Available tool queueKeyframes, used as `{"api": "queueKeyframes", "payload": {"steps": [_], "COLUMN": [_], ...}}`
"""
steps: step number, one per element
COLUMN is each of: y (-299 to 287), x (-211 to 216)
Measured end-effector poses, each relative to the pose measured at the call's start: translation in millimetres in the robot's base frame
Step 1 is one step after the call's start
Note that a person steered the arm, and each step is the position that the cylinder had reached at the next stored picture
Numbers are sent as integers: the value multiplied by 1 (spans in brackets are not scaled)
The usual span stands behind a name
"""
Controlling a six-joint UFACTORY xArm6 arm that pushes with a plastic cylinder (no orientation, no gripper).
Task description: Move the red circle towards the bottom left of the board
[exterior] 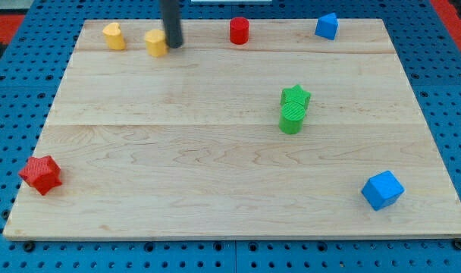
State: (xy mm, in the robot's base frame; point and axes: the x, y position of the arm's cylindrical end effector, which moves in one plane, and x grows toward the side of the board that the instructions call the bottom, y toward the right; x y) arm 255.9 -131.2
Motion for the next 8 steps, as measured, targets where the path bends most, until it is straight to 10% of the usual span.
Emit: {"api": "queueKeyframes", "payload": {"steps": [1,5,8], "y": [-32,197,22], "x": [-2,-46,97]}}
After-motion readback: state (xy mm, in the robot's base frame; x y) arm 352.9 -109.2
